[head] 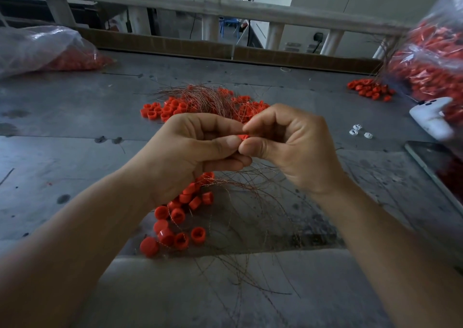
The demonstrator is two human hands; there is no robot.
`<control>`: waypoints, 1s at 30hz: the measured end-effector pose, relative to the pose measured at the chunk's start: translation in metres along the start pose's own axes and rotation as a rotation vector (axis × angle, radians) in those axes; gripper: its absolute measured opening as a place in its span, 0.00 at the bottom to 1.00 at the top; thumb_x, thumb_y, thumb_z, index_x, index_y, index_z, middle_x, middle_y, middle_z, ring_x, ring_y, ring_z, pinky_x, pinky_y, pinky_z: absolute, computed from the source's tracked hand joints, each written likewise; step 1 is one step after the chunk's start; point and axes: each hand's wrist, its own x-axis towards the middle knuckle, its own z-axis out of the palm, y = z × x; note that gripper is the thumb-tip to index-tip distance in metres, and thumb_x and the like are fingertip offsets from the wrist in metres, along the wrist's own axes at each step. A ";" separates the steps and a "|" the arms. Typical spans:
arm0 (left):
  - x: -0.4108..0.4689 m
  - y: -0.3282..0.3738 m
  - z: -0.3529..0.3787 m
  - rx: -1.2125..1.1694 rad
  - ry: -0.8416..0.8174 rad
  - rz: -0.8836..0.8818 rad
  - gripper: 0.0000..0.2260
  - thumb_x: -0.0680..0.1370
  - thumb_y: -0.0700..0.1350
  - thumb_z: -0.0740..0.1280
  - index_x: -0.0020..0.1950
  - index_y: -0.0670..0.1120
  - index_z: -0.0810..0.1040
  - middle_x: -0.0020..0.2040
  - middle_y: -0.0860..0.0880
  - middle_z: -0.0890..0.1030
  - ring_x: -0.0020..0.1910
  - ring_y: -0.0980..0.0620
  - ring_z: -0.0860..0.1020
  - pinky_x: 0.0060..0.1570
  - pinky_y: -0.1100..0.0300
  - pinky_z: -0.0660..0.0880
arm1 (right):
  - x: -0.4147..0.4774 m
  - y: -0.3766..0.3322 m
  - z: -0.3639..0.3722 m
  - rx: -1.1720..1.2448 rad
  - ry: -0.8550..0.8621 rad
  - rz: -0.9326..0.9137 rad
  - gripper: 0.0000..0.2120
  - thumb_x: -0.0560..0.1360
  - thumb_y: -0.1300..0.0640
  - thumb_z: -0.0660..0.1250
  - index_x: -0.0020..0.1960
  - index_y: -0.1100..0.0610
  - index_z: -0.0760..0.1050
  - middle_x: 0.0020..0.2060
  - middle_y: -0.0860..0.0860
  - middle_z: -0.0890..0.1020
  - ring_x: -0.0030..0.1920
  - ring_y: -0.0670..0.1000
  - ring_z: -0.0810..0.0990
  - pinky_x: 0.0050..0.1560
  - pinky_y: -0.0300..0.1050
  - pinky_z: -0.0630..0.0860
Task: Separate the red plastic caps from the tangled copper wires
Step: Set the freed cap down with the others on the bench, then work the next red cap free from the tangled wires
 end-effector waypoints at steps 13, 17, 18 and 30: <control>-0.004 -0.001 0.010 0.218 0.017 0.148 0.25 0.64 0.49 0.69 0.61 0.50 0.70 0.38 0.45 0.84 0.36 0.50 0.83 0.35 0.64 0.78 | 0.000 -0.002 0.001 -0.266 -0.133 -0.011 0.01 0.72 0.55 0.64 0.43 0.52 0.74 0.38 0.44 0.73 0.40 0.42 0.73 0.41 0.32 0.70; -0.005 -0.003 0.016 0.296 0.052 0.194 0.26 0.64 0.47 0.69 0.60 0.55 0.67 0.36 0.45 0.83 0.32 0.51 0.82 0.32 0.64 0.77 | -0.003 -0.004 0.004 -0.285 -0.134 -0.015 0.06 0.72 0.61 0.64 0.40 0.51 0.72 0.38 0.44 0.73 0.40 0.42 0.74 0.41 0.35 0.73; -0.006 -0.003 0.017 0.282 0.046 0.197 0.25 0.65 0.46 0.68 0.61 0.54 0.67 0.35 0.44 0.83 0.32 0.50 0.82 0.33 0.64 0.77 | -0.003 -0.005 0.005 -0.271 -0.129 -0.009 0.08 0.72 0.62 0.64 0.39 0.50 0.71 0.37 0.44 0.73 0.39 0.41 0.73 0.40 0.34 0.72; -0.004 0.001 0.010 0.151 0.006 0.059 0.22 0.67 0.49 0.71 0.60 0.48 0.73 0.40 0.43 0.84 0.37 0.47 0.83 0.34 0.63 0.78 | -0.002 -0.005 0.005 -0.203 -0.116 0.045 0.07 0.69 0.47 0.66 0.40 0.50 0.76 0.36 0.43 0.73 0.37 0.38 0.72 0.36 0.29 0.68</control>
